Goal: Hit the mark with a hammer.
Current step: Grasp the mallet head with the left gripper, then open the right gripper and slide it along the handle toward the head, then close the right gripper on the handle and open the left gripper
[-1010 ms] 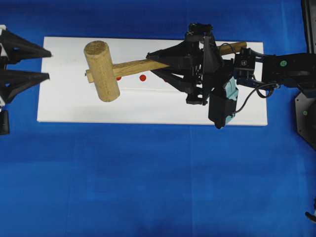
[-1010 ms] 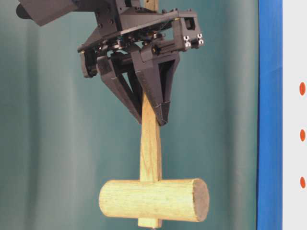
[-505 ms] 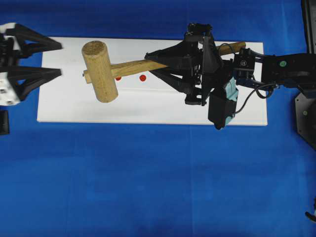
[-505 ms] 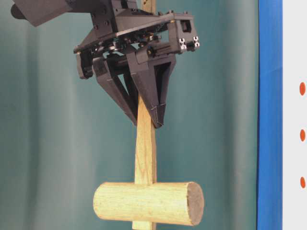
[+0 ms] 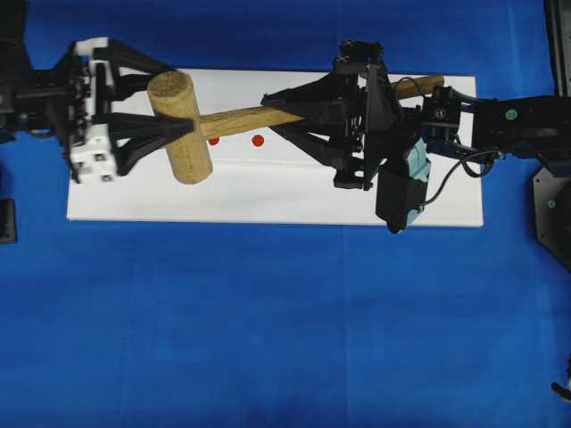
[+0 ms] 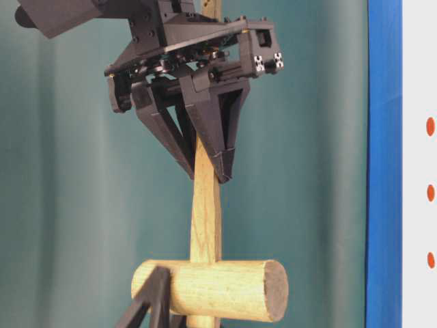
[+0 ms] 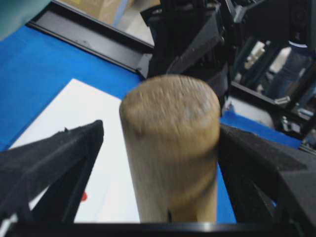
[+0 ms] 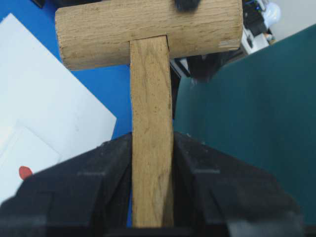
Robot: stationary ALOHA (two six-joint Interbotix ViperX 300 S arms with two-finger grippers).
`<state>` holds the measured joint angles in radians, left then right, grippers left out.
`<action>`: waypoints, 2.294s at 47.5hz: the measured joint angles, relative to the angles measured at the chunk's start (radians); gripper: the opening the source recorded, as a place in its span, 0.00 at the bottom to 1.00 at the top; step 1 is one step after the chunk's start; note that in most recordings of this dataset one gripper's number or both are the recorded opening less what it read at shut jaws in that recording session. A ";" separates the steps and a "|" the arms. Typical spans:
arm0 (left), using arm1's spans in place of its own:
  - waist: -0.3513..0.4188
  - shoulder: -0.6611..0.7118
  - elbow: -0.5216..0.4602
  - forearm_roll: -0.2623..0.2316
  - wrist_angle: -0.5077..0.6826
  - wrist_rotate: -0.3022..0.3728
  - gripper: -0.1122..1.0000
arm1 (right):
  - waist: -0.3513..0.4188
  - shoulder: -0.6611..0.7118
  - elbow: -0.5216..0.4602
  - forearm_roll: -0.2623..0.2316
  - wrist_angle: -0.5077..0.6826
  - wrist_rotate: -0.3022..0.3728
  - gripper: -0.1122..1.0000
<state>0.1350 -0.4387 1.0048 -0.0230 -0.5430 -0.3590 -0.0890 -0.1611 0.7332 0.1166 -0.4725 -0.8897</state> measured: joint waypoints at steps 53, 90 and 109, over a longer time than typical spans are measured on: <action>-0.002 0.025 -0.026 -0.005 0.044 -0.112 0.51 | -0.002 -0.002 -0.032 0.069 0.104 0.008 0.42; -0.041 0.000 -0.015 -0.002 0.192 0.422 0.51 | 0.008 -0.100 -0.054 0.296 0.351 0.258 0.94; -0.041 -0.002 -0.015 0.000 0.192 0.425 0.51 | 0.009 0.012 -0.092 0.298 0.374 0.351 0.94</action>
<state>0.0936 -0.4403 0.9894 -0.0230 -0.3513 0.0660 -0.0798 -0.1488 0.6412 0.4142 -0.0982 -0.5384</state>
